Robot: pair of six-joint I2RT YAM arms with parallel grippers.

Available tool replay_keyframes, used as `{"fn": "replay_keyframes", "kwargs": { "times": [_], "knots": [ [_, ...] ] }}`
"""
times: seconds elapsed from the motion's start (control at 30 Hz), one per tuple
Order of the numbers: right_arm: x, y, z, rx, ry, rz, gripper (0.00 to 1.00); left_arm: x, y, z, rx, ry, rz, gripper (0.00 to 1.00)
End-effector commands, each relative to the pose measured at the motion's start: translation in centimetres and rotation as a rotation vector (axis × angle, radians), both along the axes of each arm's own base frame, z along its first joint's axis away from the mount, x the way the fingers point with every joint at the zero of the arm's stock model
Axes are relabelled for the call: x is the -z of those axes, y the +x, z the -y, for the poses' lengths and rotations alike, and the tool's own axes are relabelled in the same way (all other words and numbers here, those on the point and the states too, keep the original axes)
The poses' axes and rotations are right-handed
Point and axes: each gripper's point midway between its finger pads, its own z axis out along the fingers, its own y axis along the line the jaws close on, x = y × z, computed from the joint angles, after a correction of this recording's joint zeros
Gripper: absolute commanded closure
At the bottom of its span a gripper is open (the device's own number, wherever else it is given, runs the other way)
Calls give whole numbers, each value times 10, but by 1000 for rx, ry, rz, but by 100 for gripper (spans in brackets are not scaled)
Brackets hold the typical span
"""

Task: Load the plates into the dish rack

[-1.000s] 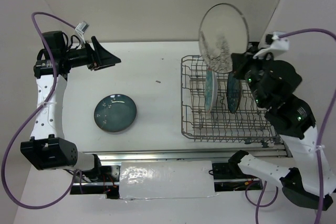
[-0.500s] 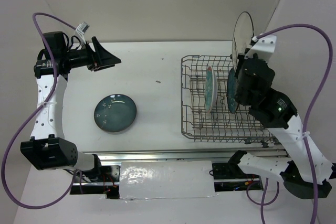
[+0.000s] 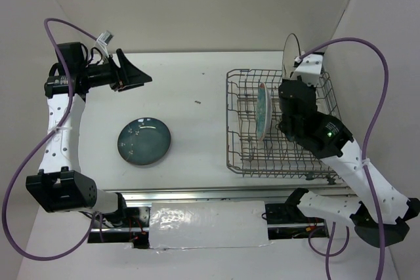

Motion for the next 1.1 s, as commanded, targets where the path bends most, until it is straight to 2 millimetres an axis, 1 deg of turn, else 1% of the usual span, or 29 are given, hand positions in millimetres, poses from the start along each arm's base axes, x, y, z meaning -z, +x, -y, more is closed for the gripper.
{"fn": "replay_keyframes", "kwargs": {
  "times": [0.0,0.23,0.27,0.33,0.37,0.6,0.83,0.87,1.07],
  "knots": [
    [-12,-3,4,38,115,95,100,-4,-2,0,12,12,37,12],
    [16,4,3,44,123,43,100,1,-1,-2,4,20,28,12],
    [23,6,6,55,118,31,100,2,-1,-2,3,20,24,12],
    [28,7,5,48,128,24,100,3,-1,-1,5,21,26,12],
    [35,8,8,59,121,11,100,3,-1,-2,4,21,23,12],
    [58,15,8,46,138,-25,100,6,-2,-1,8,16,18,12],
    [86,17,8,43,139,-82,100,7,-1,-2,7,16,13,12],
    [92,16,9,47,136,-97,100,8,-2,-1,10,17,12,12],
    [110,15,13,65,127,-127,100,8,-2,-2,6,20,15,12]
  ]
}}
